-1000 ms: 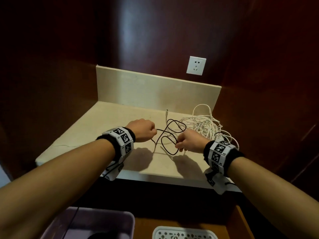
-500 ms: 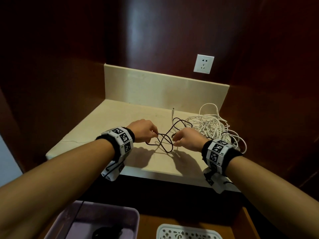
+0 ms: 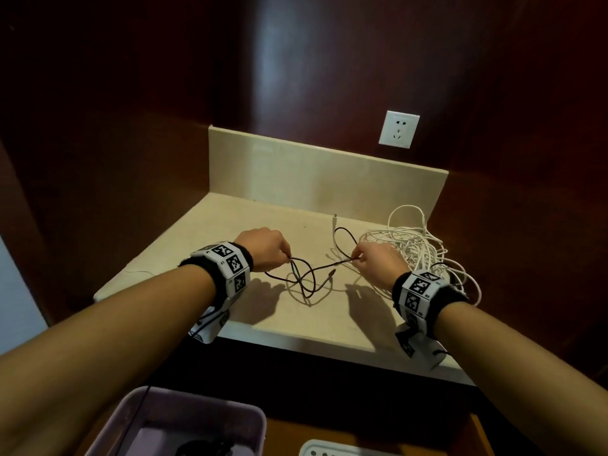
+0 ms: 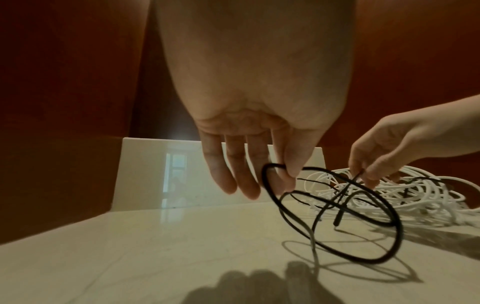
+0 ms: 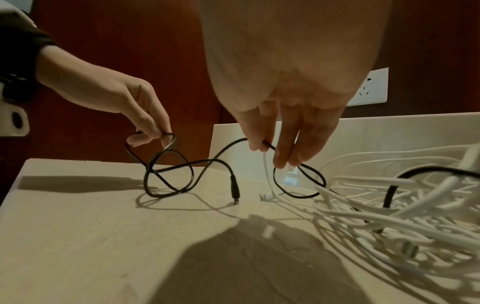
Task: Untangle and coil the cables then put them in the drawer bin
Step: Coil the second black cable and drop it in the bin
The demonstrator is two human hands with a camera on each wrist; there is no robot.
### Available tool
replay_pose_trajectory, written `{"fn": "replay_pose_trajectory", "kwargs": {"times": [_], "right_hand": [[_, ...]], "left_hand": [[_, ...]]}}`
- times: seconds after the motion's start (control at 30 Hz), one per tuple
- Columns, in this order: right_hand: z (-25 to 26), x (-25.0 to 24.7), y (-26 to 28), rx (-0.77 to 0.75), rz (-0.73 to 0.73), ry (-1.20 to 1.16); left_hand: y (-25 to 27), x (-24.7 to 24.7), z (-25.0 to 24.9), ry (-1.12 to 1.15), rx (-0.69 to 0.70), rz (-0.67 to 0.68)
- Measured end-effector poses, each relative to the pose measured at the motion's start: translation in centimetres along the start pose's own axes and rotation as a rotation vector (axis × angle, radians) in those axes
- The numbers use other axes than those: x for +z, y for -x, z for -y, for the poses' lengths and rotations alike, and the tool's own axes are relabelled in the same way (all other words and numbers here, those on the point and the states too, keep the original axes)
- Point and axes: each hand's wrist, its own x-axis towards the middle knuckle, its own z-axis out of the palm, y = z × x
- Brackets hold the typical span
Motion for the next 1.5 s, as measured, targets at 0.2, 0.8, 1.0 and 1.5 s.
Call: {"fn": "replay_pose_trajectory", "kwargs": {"times": [0.2, 0.8, 1.0, 1.5], "right_hand": [[0.9, 0.3, 0.0, 0.013, -0.077, -0.209], [2.0, 0.0, 1.9, -0.119, 0.067, -0.428], [1.8, 0.8, 2.2, -0.13, 0.187, -0.392], [-0.3, 1.1, -0.3, 0.061, 0.001, 0.012]], "left_hand": [[0.2, 0.1, 0.3, -0.016, 0.008, -0.03], [0.1, 0.9, -1.8, 0.07, 0.112, -0.018], [-0.2, 1.4, -2.4, 0.041, 0.189, 0.053], [-0.7, 1.4, -0.8, -0.093, 0.197, 0.13]]}}
